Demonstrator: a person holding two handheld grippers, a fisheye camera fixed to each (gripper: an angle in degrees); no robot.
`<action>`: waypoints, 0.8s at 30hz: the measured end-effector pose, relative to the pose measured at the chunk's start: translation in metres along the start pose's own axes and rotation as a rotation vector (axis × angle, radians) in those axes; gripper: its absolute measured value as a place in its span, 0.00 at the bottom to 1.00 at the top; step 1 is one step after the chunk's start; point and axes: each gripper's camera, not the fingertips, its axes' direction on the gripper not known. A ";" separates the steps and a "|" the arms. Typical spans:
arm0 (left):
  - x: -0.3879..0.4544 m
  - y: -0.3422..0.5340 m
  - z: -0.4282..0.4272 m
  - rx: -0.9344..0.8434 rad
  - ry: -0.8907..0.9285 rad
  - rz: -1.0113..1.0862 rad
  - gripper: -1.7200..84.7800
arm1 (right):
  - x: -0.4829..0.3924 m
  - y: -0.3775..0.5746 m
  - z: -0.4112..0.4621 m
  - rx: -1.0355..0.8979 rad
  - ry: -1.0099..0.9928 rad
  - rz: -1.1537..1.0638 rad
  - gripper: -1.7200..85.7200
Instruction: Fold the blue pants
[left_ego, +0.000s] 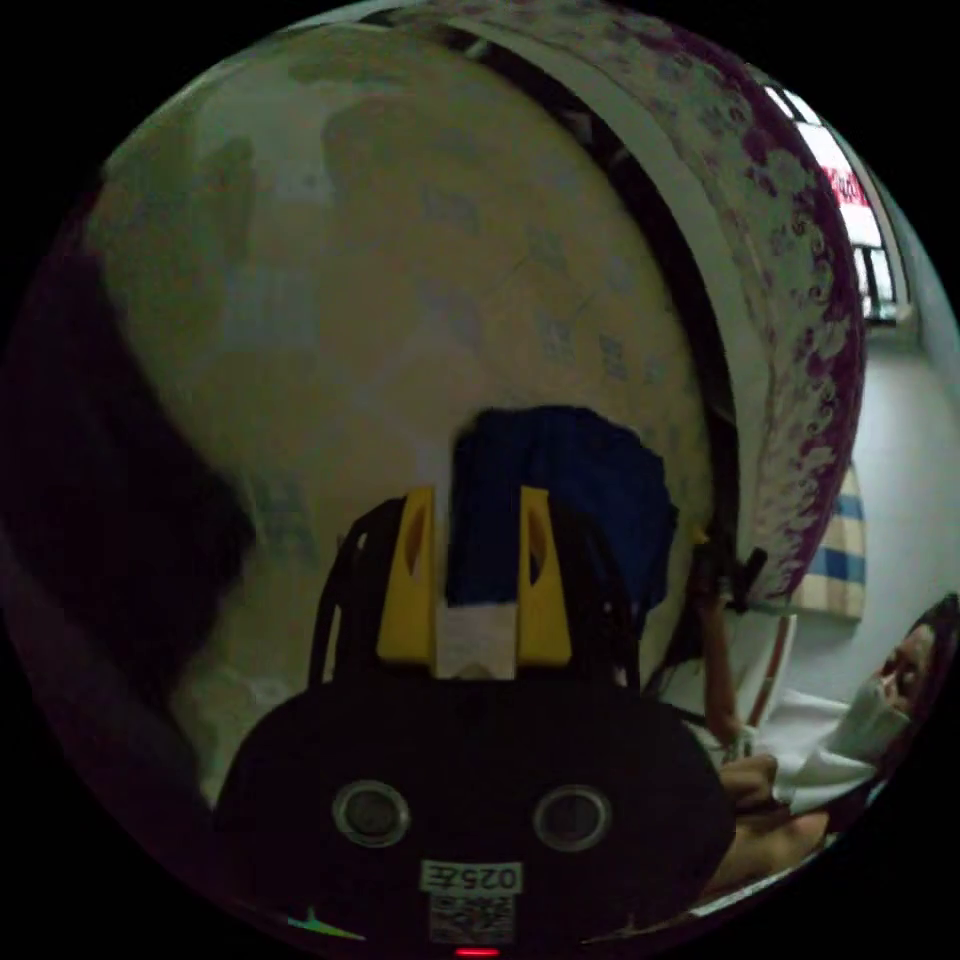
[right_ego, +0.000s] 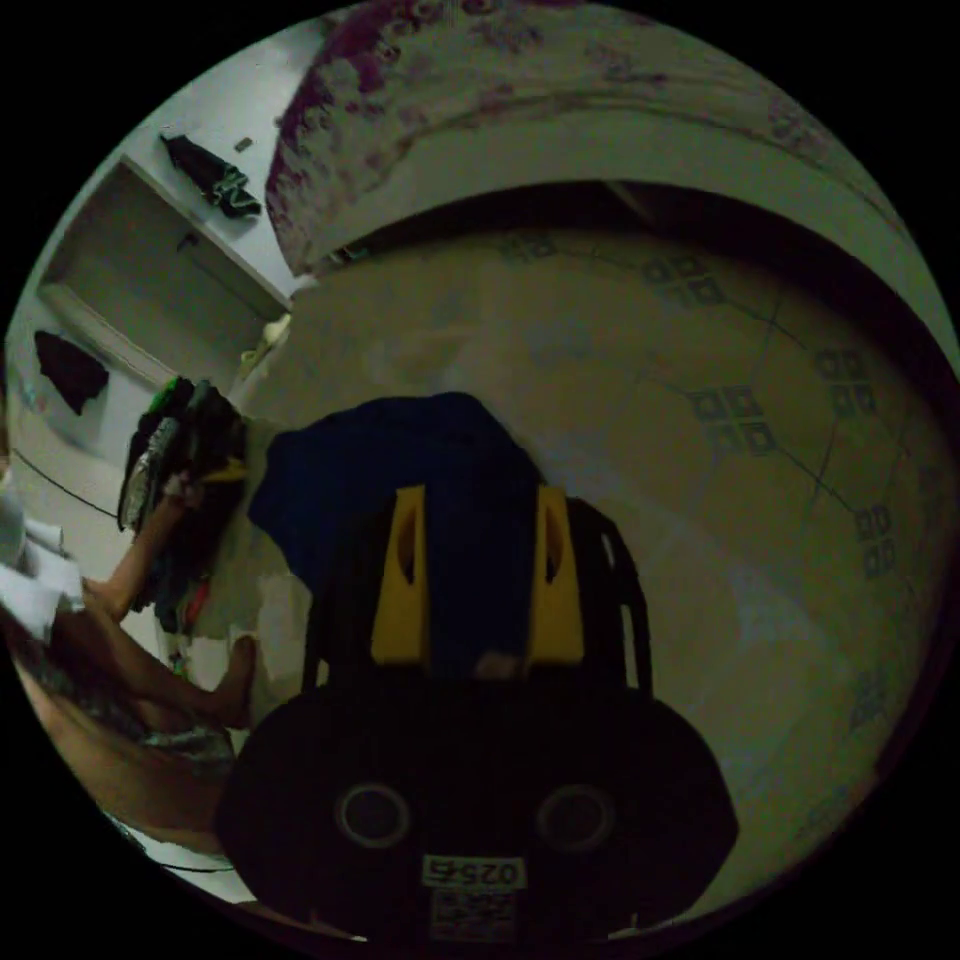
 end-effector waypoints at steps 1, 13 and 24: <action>-0.002 0.007 0.002 0.004 0.040 -0.021 0.15 | -0.001 0.006 -0.006 0.029 -0.021 0.010 0.20; 0.047 -0.028 0.153 0.469 0.646 -0.383 0.15 | -0.054 0.128 -0.006 0.280 -0.419 0.309 0.25; 0.294 -0.284 0.194 0.444 -0.001 0.326 0.01 | -0.158 0.169 0.065 0.230 -0.689 0.386 0.23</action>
